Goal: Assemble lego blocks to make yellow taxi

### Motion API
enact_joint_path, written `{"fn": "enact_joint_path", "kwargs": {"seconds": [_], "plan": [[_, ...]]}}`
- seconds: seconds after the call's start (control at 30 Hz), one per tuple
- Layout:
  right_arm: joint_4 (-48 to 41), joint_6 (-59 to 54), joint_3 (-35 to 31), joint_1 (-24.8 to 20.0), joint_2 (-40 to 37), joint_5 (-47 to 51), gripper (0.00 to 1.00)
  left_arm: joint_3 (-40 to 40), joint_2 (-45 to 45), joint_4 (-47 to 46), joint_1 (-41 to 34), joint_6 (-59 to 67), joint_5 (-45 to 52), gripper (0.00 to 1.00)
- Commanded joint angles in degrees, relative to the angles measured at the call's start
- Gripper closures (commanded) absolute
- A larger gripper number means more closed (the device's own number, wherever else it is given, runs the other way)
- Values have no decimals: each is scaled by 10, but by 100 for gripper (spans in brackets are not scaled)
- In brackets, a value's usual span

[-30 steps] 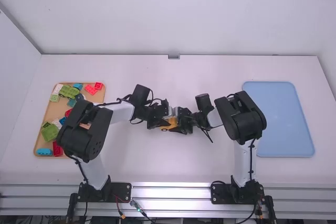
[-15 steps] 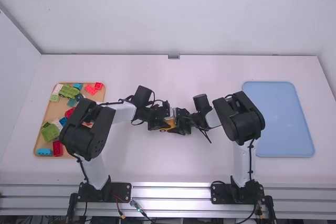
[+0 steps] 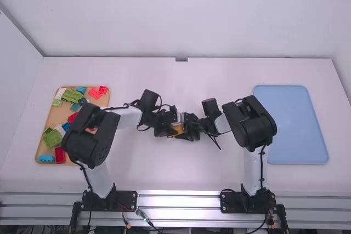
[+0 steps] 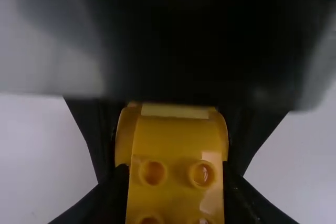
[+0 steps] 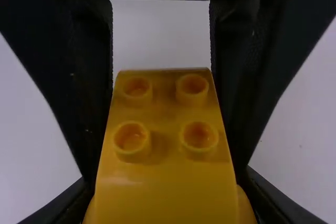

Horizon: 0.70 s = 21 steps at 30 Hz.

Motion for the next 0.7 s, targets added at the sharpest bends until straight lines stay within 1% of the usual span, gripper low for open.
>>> {"fn": "enact_joint_path", "kwargs": {"seconds": [0.0, 0.03, 0.07, 0.23, 0.43, 0.5, 0.53, 0.57, 0.67], "plan": [[-5, 5, 3, -2, 12, 13, 62, -2, -21, -17, 6, 12, -17, 49], [-5, 5, 3, -2, 12, 13, 62, -2, -25, -22, 6, 21, -17, 45], [-5, 5, 3, -2, 12, 13, 63, -2, -32, -25, 6, 24, -17, 43], [-5, 5, 3, -2, 12, 14, 62, -2, -51, -25, 6, 24, -24, 43], [-5, 5, 3, -2, 12, 18, 62, -2, -97, -50, 7, 24, -74, 43], [-4, 14, 3, -2, 12, 29, 62, -2, -120, -68, 13, 25, -85, 36], [-5, 17, 3, -2, 12, 35, 62, -2, -138, -84, 20, 32, -90, 29], [-5, 19, 3, -2, 12, 39, 62, -2, -156, -100, 28, 45, -90, 0], [-5, 30, 4, -2, 9, 40, 59, -4, -197, -131, 54, 68, -88, 1]]}}
